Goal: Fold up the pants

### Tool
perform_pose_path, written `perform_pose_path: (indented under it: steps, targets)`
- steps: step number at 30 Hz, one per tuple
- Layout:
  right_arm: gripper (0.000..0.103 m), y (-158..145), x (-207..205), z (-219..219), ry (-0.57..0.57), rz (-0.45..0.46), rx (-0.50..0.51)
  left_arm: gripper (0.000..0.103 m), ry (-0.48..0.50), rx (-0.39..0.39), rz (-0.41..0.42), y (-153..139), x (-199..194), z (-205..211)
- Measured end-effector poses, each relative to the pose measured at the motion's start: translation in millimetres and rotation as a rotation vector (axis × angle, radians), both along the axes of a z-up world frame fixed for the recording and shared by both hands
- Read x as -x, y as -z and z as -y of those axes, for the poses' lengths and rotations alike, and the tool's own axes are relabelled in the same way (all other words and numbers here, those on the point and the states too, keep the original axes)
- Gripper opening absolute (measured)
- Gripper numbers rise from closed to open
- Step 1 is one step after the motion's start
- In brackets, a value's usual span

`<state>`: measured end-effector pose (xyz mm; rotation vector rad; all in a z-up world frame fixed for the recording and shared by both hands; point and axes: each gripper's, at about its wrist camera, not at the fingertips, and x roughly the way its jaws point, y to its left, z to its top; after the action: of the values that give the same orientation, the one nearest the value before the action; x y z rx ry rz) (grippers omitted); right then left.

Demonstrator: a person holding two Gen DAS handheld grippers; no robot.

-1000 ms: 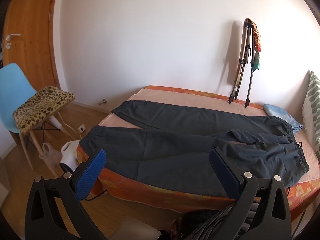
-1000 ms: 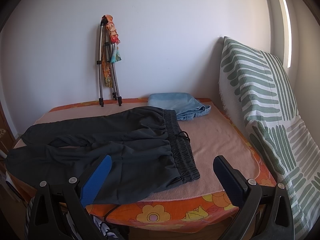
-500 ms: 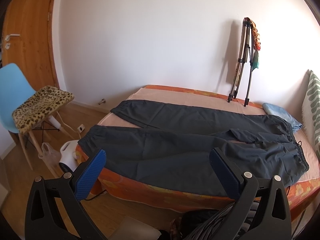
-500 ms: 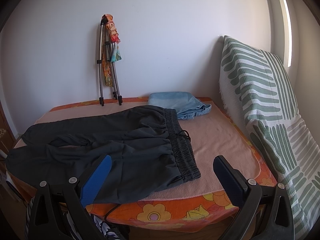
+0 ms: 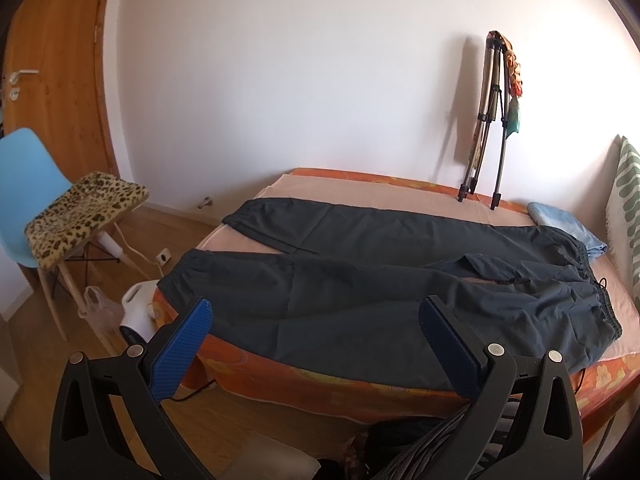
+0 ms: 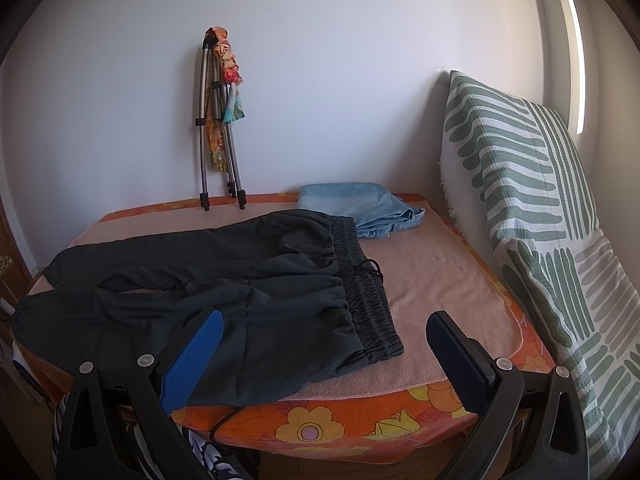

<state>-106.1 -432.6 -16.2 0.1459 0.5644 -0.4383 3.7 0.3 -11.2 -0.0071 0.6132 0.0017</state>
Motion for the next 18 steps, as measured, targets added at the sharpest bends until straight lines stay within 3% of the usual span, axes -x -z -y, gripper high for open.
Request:
perform_pose_path:
  steps: [7, 12, 18]
  targets:
    - [0.101, 3, -13, -18, -0.112, -0.03, 0.072, 0.103, -0.015, -0.01, -0.066, 13, -6, -19]
    - [0.092, 13, -25, -38, -0.274, -0.082, 0.142, 0.102, -0.011, -0.006, -0.033, 20, -7, -25]
    - [0.082, 38, -36, -50, -0.459, -0.166, 0.111, 0.088, 0.03, 0.062, -0.04, 31, -12, -30]
